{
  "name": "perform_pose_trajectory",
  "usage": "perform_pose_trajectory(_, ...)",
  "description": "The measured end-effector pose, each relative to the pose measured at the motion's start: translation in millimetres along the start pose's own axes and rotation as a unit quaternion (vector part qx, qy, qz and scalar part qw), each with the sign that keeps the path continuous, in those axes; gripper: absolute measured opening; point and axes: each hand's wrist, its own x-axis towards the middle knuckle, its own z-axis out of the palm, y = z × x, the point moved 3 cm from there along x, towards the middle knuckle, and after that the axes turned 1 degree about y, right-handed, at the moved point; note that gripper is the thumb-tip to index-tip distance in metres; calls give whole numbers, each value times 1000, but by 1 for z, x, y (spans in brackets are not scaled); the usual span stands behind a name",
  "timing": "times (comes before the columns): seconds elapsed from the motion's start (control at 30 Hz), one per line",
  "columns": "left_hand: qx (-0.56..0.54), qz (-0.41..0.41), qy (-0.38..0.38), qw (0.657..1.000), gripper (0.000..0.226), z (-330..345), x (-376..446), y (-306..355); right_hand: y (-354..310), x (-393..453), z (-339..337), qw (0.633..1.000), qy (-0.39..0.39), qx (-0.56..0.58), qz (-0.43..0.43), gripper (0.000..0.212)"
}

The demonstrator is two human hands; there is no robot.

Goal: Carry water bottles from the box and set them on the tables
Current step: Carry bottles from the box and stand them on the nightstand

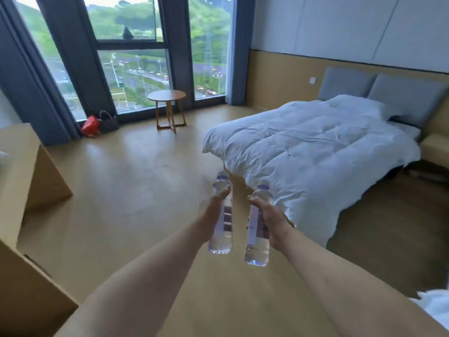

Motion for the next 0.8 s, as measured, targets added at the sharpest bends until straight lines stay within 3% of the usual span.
perform_pose_trajectory(0.1, 33, -26, -67, 997, 47, 75, 20, 0, -12, 15, -65, 998, 57, 32, -7, 31)
perform_pose_trajectory(0.23, 77, -15, -94, 993, 55, 168, 46, 0, -28, 37, -150, 993, 104, 50, -2, 32)
perform_pose_trajectory(0.37, 113, -7, -132, 985, 46, 266, 73, -1, -50, 55, -237, 989, 136, 54, -5, 52)
perform_pose_trajectory(0.47, 134, -23, -173, 975, 47, 339, 94, -3, -65, 68, -302, 984, 169, 58, -9, 55)
perform_pose_trajectory(0.67, 159, -38, -220, 962, 60, 460, 133, -14, -88, 88, -411, 971, 227, 77, -3, 38)
perform_pose_trajectory(0.8, 187, -47, -261, 946, 57, 531, 167, -22, -100, 107, -465, 956, 283, 81, 14, 58)
